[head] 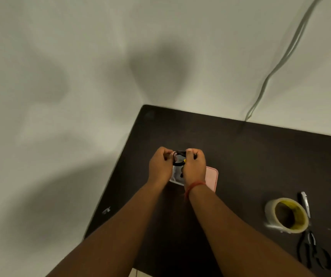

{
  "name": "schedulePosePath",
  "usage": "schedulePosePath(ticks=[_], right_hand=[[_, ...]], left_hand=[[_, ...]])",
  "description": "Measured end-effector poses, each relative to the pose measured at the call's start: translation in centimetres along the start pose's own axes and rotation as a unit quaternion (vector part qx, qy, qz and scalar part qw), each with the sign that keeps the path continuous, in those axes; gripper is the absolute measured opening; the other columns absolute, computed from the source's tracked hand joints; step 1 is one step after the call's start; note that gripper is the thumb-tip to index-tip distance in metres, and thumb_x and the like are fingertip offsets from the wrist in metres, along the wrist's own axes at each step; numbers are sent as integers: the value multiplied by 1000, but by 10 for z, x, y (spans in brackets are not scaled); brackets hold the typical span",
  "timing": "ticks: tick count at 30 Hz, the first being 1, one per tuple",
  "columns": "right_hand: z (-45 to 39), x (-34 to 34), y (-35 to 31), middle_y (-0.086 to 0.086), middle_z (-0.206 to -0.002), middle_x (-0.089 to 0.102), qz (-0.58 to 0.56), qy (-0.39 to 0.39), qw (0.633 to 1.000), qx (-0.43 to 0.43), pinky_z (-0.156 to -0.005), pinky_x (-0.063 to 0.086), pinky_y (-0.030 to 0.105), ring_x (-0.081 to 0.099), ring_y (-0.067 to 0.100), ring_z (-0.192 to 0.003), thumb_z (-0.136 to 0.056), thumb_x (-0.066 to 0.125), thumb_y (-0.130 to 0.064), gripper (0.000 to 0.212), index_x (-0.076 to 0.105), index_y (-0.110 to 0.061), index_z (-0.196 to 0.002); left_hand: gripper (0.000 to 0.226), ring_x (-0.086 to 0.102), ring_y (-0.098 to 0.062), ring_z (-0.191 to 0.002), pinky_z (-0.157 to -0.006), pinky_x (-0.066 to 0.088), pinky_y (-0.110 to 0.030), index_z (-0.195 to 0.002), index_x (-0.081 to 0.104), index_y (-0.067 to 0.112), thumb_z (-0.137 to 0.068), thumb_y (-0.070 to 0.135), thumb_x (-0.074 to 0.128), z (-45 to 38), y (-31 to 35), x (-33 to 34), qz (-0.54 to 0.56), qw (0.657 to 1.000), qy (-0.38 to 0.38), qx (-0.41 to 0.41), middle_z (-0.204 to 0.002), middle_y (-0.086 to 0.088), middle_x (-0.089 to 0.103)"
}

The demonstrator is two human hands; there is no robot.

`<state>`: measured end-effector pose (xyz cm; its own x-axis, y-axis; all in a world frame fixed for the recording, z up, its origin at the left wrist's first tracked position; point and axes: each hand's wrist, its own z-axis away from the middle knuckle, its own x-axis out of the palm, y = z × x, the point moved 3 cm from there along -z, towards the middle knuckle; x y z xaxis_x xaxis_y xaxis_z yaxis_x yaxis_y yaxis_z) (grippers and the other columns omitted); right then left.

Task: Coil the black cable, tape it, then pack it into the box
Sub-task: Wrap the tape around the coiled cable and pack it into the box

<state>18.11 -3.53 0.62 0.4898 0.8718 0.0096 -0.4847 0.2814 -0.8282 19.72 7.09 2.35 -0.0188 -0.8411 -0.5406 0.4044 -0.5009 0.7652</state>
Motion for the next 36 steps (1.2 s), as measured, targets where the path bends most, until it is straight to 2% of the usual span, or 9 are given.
schedulePosePath(ticks=[7, 9, 13, 16, 20, 23, 27, 32, 36], right_hand=[[-20, 21, 32, 0, -110, 55, 162, 56, 982, -79, -91, 51, 38, 57, 16, -99, -100, 43, -30, 11, 52, -25, -102], [-19, 23, 35, 3, -111, 55, 205, 83, 970, -100, -93, 48, 38, 55, 17, -100, -100, 43, -24, 14, 55, -18, -105], [-16, 22, 35, 7, -116, 54, 274, 75, 951, -124, -86, 41, 25, 51, 13, -95, -97, 43, -12, 21, 57, -8, -113], [-16, 24, 41, 11, -117, 56, 408, 62, 896, -163, -96, 38, 27, 53, 23, -107, -94, 47, -7, 25, 56, -5, -117], [-22, 28, 52, 19, -130, 52, 555, 20, 818, -149, -106, 34, 40, 48, 34, -120, -96, 43, -10, 33, 50, -5, -128], [-24, 25, 47, 22, -131, 47, 602, 6, 785, -146, -98, 40, 41, 48, 37, -118, -93, 47, -12, 36, 48, -2, -127], [-28, 28, 39, 20, -139, 49, 671, -63, 726, -140, -111, 32, 47, 46, 37, -127, -96, 49, -11, 43, 43, -6, -138], [-28, 25, 30, 20, -141, 47, 680, -114, 712, -134, -107, 43, 44, 51, 37, -125, -91, 58, -6, 56, 35, -1, -142], [-23, 15, 25, 23, -138, 51, 670, -121, 719, -138, -100, 50, 42, 56, 36, -121, -91, 59, -9, 66, 23, 1, -146]], left_hand=[[13, 60, -7, -86, -67, 42, -14, -104, 61, 19, -96, 13, 53, -21, -27, 13, -103, 990, -44, 86, -98, 4, 64], [13, 59, -9, -85, -71, 47, -20, -102, 62, 19, -96, 14, 52, -22, -31, 15, -134, 983, -52, 117, -99, 2, 64], [15, 60, -15, -89, -79, 54, -37, -103, 63, 15, -96, 19, 50, -26, -33, 17, -168, 970, -69, 163, -105, -3, 62], [18, 60, -17, -93, -84, 54, -39, -104, 65, 15, -97, 21, 51, -29, -34, 20, -162, 967, -80, 177, -108, -4, 61], [19, 61, -18, -94, -84, 53, -40, -106, 67, 14, -96, 21, 53, -32, -33, 21, -159, 962, -95, 199, -109, -5, 62], [21, 61, -18, -91, -80, 53, -37, -106, 67, 13, -95, 22, 51, -32, -33, 20, -180, 948, -115, 237, -107, -6, 62], [23, 59, -16, -92, -75, 49, -27, -110, 66, 10, -97, 20, 49, -32, -31, 17, -217, 915, -132, 313, -109, -9, 61], [19, 60, -14, -87, -72, 56, -33, -107, 65, 10, -90, 17, 64, -29, -34, 23, -250, 892, -119, 357, -105, -9, 63], [14, 58, -10, -81, -65, 54, -28, -102, 62, 10, -91, 19, 63, -25, -31, 29, -239, 901, -102, 346, -100, -6, 62]])
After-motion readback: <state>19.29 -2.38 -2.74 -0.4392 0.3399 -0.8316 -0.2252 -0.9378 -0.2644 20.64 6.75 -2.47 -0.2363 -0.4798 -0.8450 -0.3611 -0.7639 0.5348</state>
